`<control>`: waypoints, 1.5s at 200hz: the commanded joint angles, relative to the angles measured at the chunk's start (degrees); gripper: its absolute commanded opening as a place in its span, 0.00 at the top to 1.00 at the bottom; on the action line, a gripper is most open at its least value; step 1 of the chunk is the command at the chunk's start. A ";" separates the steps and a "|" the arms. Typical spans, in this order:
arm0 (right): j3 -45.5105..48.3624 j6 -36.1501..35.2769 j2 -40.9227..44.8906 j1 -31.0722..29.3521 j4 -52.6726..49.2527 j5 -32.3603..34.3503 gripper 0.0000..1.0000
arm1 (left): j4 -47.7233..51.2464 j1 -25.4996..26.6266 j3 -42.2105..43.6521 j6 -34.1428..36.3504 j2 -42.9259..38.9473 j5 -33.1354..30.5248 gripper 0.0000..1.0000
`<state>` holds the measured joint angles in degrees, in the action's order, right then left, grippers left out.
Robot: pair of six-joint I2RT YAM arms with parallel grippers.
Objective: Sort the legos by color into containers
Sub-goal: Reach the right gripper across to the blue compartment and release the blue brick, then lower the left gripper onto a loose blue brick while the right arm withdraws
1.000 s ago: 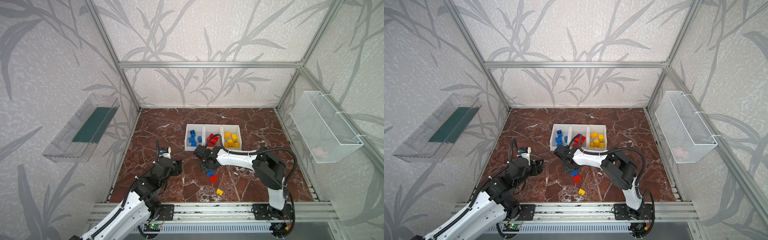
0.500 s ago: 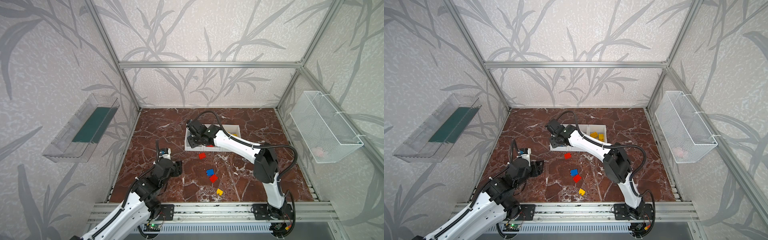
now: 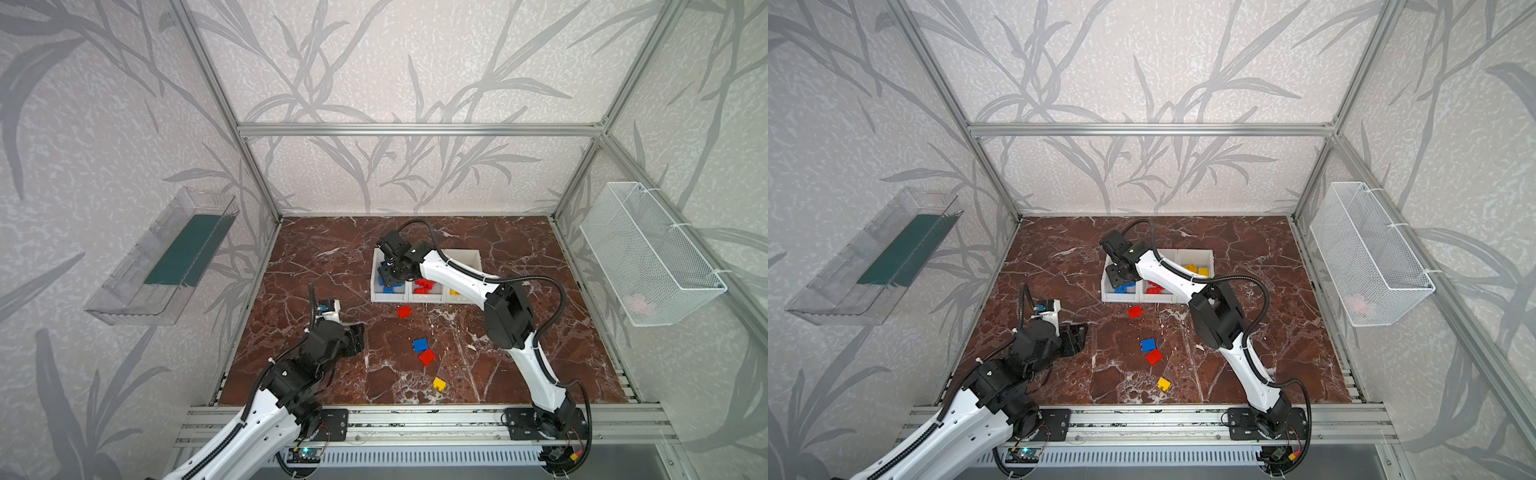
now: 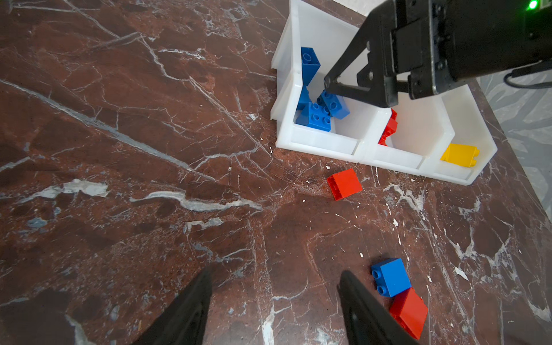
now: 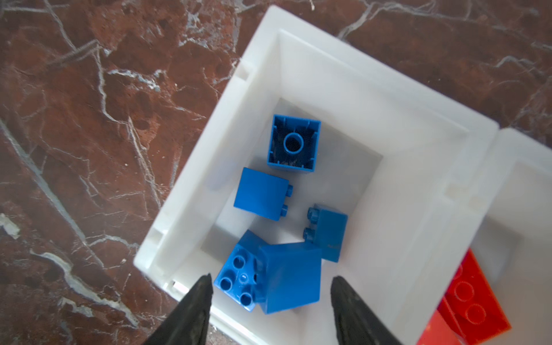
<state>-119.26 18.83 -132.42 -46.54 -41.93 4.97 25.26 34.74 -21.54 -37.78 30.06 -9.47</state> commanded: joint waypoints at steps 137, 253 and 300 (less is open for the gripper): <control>6.10 -0.04 13.64 -0.21 2.06 -3.75 0.33 | -5.38 -0.15 0.85 1.82 4.44 6.57 0.30; 54.57 11.36 45.20 6.25 13.15 2.96 0.32 | -13.98 4.54 -4.73 8.58 25.74 16.58 0.30; 64.30 15.12 54.17 7.17 11.77 6.74 0.32 | -21.98 8.71 -7.39 6.68 38.26 21.93 0.29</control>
<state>-57.89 30.35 -82.43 -39.64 -30.52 8.54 9.45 42.04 -27.03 -30.46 63.57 8.19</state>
